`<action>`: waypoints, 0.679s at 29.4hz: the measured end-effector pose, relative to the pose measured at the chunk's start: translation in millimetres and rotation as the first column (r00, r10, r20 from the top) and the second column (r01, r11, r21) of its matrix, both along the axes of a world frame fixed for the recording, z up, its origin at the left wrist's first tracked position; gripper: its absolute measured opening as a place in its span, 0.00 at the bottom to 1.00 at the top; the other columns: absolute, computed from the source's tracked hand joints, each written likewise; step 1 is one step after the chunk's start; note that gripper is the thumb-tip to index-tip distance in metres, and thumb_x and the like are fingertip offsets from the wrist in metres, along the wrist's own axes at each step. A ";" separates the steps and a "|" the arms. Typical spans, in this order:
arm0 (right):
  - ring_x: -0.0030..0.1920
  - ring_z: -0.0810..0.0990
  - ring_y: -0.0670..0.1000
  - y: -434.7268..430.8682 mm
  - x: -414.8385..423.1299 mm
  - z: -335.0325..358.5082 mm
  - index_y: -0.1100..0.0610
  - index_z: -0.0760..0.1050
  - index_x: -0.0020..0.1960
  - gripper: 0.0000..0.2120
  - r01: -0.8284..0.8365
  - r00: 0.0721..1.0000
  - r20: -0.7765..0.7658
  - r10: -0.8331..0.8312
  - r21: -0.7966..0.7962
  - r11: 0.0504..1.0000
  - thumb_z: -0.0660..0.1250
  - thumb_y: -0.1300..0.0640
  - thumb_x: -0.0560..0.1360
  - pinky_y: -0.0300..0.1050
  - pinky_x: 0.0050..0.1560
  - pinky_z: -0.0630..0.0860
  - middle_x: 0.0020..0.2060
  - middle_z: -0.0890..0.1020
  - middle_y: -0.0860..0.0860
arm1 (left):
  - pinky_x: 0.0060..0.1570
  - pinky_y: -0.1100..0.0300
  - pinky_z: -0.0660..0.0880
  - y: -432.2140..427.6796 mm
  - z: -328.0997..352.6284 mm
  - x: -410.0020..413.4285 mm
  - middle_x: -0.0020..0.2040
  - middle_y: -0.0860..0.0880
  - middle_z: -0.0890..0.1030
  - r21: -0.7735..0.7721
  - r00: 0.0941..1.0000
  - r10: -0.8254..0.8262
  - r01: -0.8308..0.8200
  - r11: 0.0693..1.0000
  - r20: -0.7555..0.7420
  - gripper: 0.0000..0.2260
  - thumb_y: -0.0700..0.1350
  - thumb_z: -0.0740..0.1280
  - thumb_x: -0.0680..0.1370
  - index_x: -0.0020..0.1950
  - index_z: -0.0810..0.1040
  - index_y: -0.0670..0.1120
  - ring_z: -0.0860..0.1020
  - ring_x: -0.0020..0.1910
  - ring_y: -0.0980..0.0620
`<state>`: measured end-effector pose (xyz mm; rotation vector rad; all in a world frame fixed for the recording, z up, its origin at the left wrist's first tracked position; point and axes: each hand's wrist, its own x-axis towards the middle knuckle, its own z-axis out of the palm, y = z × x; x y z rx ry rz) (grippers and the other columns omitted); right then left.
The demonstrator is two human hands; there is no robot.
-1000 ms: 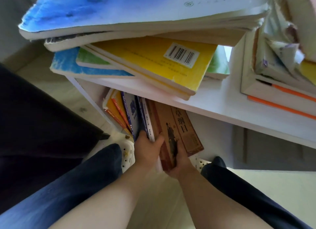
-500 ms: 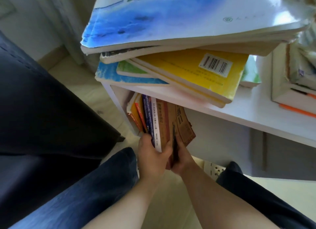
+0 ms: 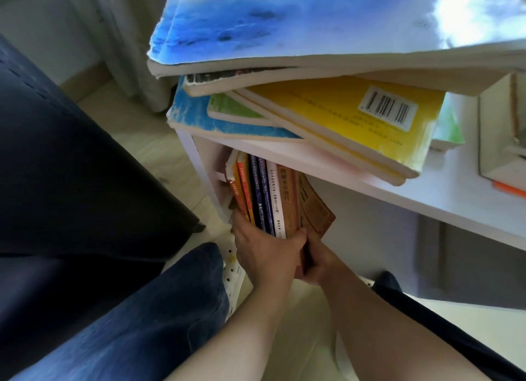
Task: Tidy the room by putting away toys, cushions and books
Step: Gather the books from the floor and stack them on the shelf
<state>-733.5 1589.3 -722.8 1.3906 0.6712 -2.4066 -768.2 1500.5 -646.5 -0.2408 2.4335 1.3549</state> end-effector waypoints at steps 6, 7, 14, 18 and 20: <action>0.50 0.84 0.54 5.1 0.5 6.2 0.55 0.77 0.61 0.30 -0.016 0.997 -0.072 0.016 -0.010 1.000 0.66 0.36 0.68 0.46 0.39 0.80 0.55 0.83 0.55 | 0.66 0.48 0.68 14.5 -7.0 -4.5 0.60 0.57 0.69 0.153 1.000 0.008 -0.010 0.988 0.014 0.50 0.52 0.80 0.58 0.71 0.53 0.56 0.73 0.62 0.48; 0.52 0.83 0.54 5.8 -0.1 4.5 0.54 0.77 0.62 0.28 -0.023 0.998 -0.064 0.023 -0.010 1.000 0.65 0.36 0.70 0.47 0.42 0.80 0.56 0.82 0.54 | 0.63 0.51 0.71 17.0 -6.9 -5.9 0.57 0.58 0.69 0.173 1.000 0.015 -0.015 0.985 0.004 0.47 0.49 0.79 0.59 0.70 0.55 0.55 0.74 0.59 0.50; 0.56 0.81 0.56 8.0 -3.0 -8.7 0.55 0.76 0.63 0.26 -0.030 0.999 -0.016 0.030 0.007 1.000 0.63 0.38 0.75 0.51 0.44 0.81 0.57 0.82 0.55 | 0.43 0.63 0.73 16.3 -12.3 -19.0 0.55 0.50 0.76 0.243 0.999 0.022 -0.031 0.969 0.042 0.34 0.39 0.76 0.60 0.62 0.67 0.48 0.77 0.51 0.52; 0.58 0.80 0.56 10.1 -4.0 -8.4 0.57 0.74 0.66 0.28 0.072 0.996 -0.058 -0.071 0.017 0.997 0.67 0.42 0.71 0.51 0.46 0.79 0.59 0.81 0.57 | 0.49 0.59 0.74 10.6 -15.6 -19.7 0.55 0.51 0.78 0.235 0.999 -0.020 0.010 0.972 0.040 0.34 0.41 0.76 0.60 0.63 0.68 0.50 0.78 0.53 0.51; 0.57 0.80 0.56 17.9 -6.3 -2.7 0.57 0.73 0.66 0.36 0.121 0.983 -0.149 -0.110 0.062 0.991 0.75 0.43 0.62 0.51 0.47 0.80 0.60 0.80 0.57 | 0.53 0.56 0.75 8.2 -14.9 -14.1 0.55 0.53 0.79 0.264 0.999 -0.019 0.011 0.965 0.029 0.33 0.41 0.77 0.60 0.62 0.68 0.53 0.78 0.53 0.52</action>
